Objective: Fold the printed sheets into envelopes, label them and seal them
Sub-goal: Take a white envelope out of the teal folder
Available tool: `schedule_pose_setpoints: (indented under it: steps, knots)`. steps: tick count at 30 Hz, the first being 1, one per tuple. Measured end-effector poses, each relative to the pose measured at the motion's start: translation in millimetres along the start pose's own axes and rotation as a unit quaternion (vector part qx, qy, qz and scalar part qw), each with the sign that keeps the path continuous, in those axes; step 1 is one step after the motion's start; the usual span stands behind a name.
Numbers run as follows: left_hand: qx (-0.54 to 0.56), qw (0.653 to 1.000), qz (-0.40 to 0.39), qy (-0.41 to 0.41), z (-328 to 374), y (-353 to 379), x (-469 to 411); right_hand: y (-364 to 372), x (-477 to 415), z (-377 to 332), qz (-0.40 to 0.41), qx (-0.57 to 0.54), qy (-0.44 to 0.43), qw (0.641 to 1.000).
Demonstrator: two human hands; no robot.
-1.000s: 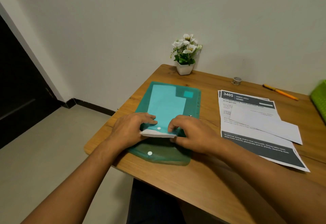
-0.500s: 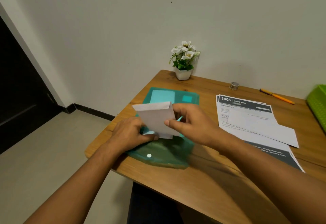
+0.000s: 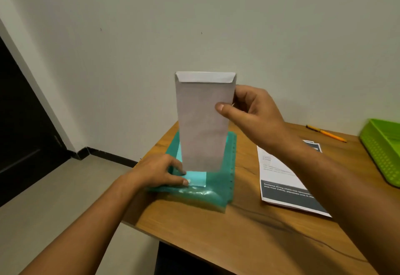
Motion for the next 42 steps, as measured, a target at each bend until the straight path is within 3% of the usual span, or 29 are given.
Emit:
schedule_pose_setpoints:
  steps: [5,10,13,17,23,26,31,35,42]
  knots:
    - [0.059,0.998,-0.032,0.012,9,-20,-14,-34,5,12,0.064,0.021,0.001,0.998]
    - [0.081,0.991,0.100,0.032,34,-52,-31,-63,19,40,0.116,0.043,0.021,0.992]
    - [0.184,0.968,0.159,0.060,65,-59,-42,-77,30,57,0.129,0.032,0.045,0.990]
    - [0.308,0.930,0.151,0.130,119,-51,-64,-97,47,85,0.143,0.000,0.095,0.985]
    - [0.381,0.897,0.175,0.143,180,-35,-92,-138,90,128,0.232,-0.080,0.169,0.955]
    - [0.372,0.902,0.182,0.121,195,-18,-107,-154,118,156,0.288,-0.155,0.245,0.913]
    - [0.348,0.917,0.179,0.081,208,8,-127,-157,150,183,0.301,-0.315,0.319,0.842]
    - [0.312,0.933,0.164,0.069,213,25,-142,-161,162,193,0.295,-0.349,0.335,0.824]
    - [0.213,0.969,0.101,0.073,213,51,-160,-170,177,220,0.328,-0.280,0.394,0.811]
Point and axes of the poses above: each hand's wrist, its own x-axis away from the middle knuckle, its own y-axis out of the palm, z = x × y, the point moved 9 cm from there along -x, towards the middle knuckle, and after that the axes turned 3 degrees about -x, right-handed, at the moved point
